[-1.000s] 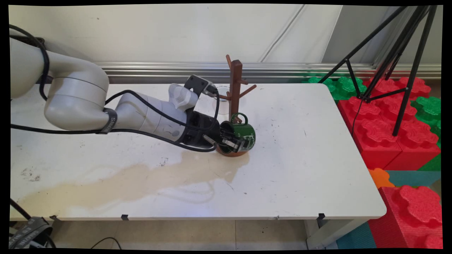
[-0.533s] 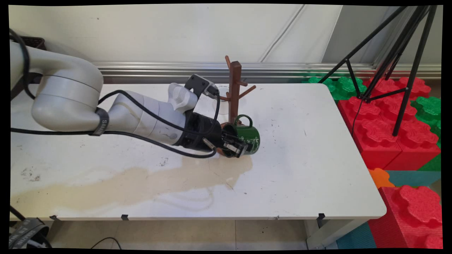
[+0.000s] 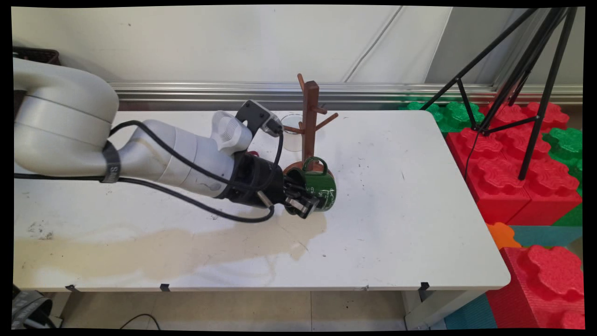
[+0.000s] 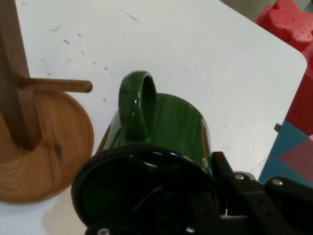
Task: Place the picked object on the table
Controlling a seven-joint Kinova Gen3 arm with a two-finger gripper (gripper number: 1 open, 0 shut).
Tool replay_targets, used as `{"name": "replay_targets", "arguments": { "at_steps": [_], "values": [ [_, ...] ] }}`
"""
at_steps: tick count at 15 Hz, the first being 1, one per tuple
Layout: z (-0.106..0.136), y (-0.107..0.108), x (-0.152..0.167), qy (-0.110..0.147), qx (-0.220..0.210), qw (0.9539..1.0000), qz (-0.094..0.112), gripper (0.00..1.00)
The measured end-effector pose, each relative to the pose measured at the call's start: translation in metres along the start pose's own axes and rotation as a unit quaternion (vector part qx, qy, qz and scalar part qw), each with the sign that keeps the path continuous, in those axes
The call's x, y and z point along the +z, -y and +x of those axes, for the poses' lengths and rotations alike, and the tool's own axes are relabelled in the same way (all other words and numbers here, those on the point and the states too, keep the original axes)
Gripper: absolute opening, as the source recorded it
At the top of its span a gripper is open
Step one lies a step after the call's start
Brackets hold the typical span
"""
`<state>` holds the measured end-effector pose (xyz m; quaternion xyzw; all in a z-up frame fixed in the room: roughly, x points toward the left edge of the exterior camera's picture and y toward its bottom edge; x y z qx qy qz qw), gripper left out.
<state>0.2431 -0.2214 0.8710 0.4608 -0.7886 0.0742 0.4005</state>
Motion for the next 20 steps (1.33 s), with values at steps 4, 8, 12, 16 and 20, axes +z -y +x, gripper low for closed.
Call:
{"name": "replay_targets", "arguments": {
  "at_steps": [4, 8, 12, 16, 20],
  "values": [
    [-0.002, -0.007, -0.009, 0.01, 0.012, 0.9998, 0.01, 0.0],
    [-0.002, -0.018, -0.025, 0.03, 0.036, 0.9988, 0.016, 0.0],
    [0.001, -0.026, -0.041, 0.05, 0.053, 0.9968, 0.032, 0.0],
    [0.005, -0.033, -0.056, 0.079, 0.065, 0.993, 0.059, 0.0],
    [0.01, -0.036, -0.066, 0.107, 0.076, 0.9878, 0.085, 0.0]
  ]
}}
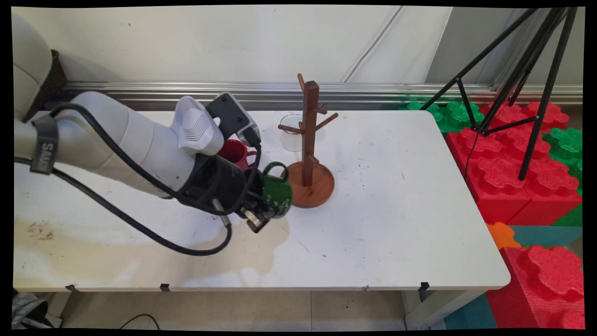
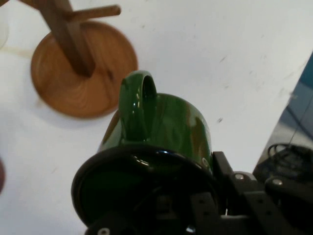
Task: Place the picked object on the table
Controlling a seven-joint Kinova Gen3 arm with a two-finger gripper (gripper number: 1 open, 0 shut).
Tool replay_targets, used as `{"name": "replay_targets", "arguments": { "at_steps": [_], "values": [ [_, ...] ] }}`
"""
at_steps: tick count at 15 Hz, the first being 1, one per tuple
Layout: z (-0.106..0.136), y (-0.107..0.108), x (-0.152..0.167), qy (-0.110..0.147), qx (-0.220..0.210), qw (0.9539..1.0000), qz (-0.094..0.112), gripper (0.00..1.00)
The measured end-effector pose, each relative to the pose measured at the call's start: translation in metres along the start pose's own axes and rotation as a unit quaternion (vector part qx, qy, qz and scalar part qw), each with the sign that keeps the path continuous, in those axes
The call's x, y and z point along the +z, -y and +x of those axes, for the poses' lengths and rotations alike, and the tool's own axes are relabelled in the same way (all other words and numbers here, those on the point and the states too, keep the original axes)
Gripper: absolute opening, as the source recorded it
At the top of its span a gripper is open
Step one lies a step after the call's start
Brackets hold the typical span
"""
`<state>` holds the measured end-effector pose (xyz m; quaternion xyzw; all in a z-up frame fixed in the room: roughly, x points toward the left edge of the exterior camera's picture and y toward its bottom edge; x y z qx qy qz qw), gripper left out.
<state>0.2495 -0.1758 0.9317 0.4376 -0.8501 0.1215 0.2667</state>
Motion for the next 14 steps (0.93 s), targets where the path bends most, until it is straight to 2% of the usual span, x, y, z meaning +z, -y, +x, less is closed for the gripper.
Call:
{"name": "replay_targets", "arguments": {
  "at_steps": [3, 6, 10, 14],
  "values": [
    [0.003, 0.007, -0.006, 0.034, 0.015, 0.999, 0.023, 0.0],
    [0.007, 0.015, -0.006, 0.064, 0.032, 0.9968, 0.035, 0.0],
    [0.014, 0.029, 0.005, 0.108, 0.04, 0.9922, 0.046, 0.0],
    [0.019, 0.038, 0.021, 0.137, 0.039, 0.9887, 0.048, 0.0]
  ]
}}
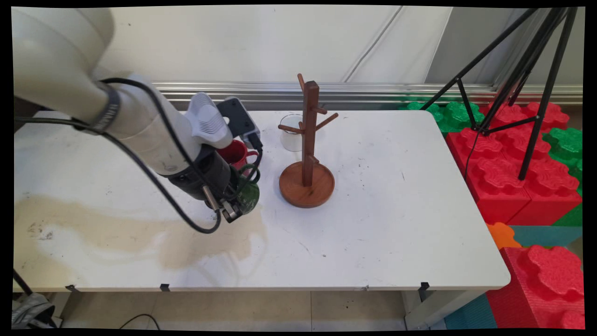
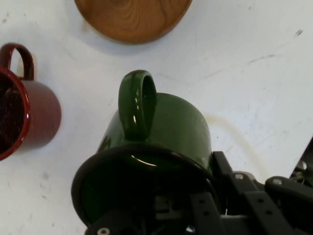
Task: Place the picked object on the table
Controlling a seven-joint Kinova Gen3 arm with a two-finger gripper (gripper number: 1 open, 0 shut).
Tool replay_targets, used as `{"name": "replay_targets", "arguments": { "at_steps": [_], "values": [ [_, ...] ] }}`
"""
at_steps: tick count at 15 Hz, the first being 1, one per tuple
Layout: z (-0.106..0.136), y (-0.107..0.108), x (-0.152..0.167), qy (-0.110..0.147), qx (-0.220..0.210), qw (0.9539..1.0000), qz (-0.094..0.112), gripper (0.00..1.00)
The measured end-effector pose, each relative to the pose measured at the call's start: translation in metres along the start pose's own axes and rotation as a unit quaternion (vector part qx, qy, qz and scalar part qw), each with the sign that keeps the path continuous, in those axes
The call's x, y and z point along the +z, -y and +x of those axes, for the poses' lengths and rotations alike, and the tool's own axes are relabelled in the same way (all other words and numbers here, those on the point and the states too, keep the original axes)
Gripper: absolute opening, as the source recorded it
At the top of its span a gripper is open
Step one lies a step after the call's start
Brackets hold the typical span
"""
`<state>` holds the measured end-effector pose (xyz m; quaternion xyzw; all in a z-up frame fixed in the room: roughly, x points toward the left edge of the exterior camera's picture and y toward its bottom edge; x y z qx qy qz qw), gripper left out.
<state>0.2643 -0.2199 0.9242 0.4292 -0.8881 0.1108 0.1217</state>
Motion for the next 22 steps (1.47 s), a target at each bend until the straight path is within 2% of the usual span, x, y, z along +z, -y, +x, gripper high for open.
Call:
{"name": "replay_targets", "arguments": {
  "at_steps": [3, 10, 22],
  "values": [
    [0.007, 0.009, 0.017, 0.028, -0.002, 0.9996, -0.002, 0.0],
    [0.017, 0.024, 0.042, 0.071, 0.002, 0.9975, -0.001, 0.0],
    [0.026, 0.045, 0.079, 0.116, 0.024, 0.9929, -0.01, 0.0]
  ]
}}
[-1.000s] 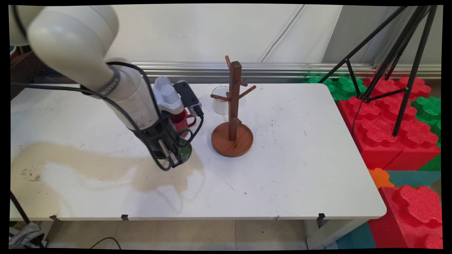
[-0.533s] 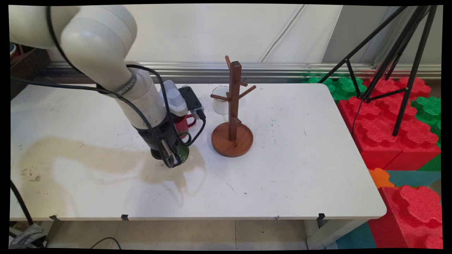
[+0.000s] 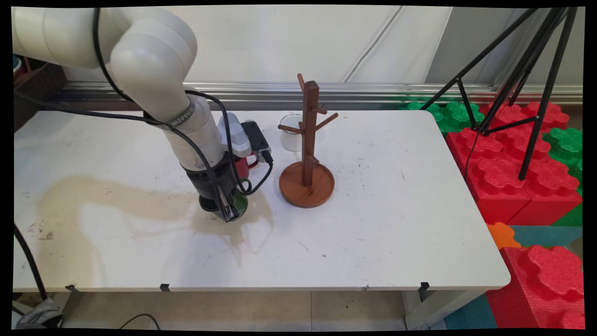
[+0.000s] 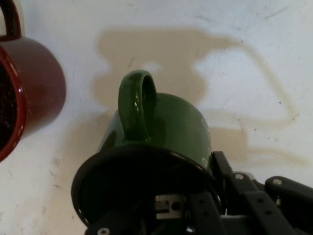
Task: Place the picked object on the table
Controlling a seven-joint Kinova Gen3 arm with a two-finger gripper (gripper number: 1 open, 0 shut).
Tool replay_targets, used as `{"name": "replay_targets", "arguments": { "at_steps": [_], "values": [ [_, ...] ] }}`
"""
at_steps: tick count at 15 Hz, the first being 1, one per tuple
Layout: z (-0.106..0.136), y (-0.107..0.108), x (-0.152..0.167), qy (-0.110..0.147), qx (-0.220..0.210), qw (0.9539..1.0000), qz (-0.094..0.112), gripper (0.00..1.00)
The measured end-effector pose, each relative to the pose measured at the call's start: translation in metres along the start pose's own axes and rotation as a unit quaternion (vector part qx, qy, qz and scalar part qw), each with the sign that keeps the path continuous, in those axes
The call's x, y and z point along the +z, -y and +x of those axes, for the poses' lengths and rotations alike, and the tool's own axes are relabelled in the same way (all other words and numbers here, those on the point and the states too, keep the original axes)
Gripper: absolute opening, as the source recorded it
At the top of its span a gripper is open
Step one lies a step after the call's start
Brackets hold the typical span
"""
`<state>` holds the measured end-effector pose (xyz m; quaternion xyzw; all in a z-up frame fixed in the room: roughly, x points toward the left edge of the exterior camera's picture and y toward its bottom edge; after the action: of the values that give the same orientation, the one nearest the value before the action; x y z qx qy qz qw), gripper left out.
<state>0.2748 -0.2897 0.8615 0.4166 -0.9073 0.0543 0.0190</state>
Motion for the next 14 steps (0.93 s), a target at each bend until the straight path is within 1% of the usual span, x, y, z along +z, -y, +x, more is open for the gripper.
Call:
{"name": "replay_targets", "arguments": {
  "at_steps": [6, 14],
  "values": [
    [0.006, 0.006, 0.017, 0.014, 0.013, 0.9998, -0.008, 0.0],
    [0.013, 0.007, 0.03, 0.026, 0.026, 0.9992, -0.017, 0.0]
  ]
}}
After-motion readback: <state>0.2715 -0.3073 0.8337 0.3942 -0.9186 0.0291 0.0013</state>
